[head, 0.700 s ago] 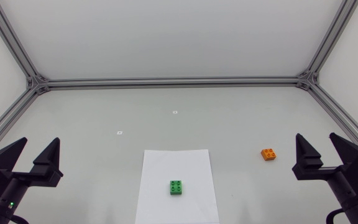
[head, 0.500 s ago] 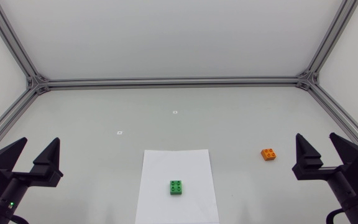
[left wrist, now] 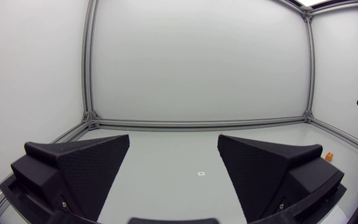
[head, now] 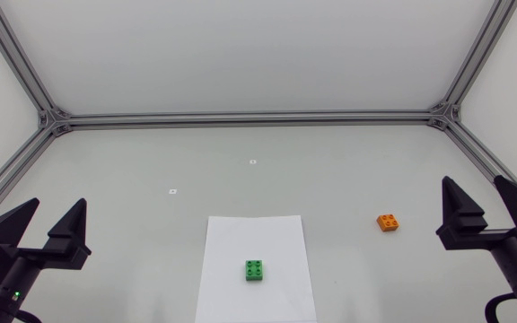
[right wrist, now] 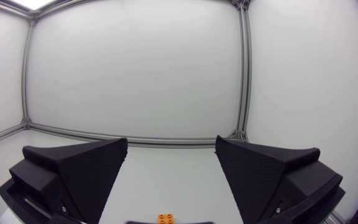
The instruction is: Pick up the orange 2x2 brick with the right arm and stack it on top of the green 2x2 brick in the center
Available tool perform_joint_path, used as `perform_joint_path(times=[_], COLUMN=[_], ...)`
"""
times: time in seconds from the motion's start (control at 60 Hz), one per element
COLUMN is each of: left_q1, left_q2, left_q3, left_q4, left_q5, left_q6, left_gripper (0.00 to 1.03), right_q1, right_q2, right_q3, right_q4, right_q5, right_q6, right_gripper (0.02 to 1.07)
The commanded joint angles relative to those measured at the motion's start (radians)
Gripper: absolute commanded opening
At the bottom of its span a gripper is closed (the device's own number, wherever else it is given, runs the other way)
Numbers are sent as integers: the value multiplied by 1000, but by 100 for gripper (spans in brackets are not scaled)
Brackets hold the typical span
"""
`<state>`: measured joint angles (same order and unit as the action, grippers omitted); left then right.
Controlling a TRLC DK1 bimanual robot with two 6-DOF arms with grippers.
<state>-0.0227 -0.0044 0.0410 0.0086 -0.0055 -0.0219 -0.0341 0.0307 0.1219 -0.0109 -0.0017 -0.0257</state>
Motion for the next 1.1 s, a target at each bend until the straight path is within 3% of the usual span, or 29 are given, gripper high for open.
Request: perform_joint_path(times=[0.0, 0.417, 0.6, 0.867, 1.083], left_q1=[3, 3, 3, 3, 3], left_q2=[-8, -8, -8, -8, -8], left_q3=[-41, -41, -41, -41, -41], left_q4=[-15, -15, -13, -15, -15], left_q5=[4, 4, 4, 4, 4], left_q6=[13, 13, 13, 13, 13], left_gripper=[99, 99, 99, 99, 99], right_q1=[7, 8, 8, -20, -90], right_q2=[51, 439, 595, 897, 1074], right_q3=[62, 332, 483, 743, 877], right_q4=[11, -46, -172, -486, -580], right_q5=[6, -3, -20, -37, -54], right_q6=[17, 15, 15, -75, -85], right_gripper=[103, 103, 102, 102, 102])
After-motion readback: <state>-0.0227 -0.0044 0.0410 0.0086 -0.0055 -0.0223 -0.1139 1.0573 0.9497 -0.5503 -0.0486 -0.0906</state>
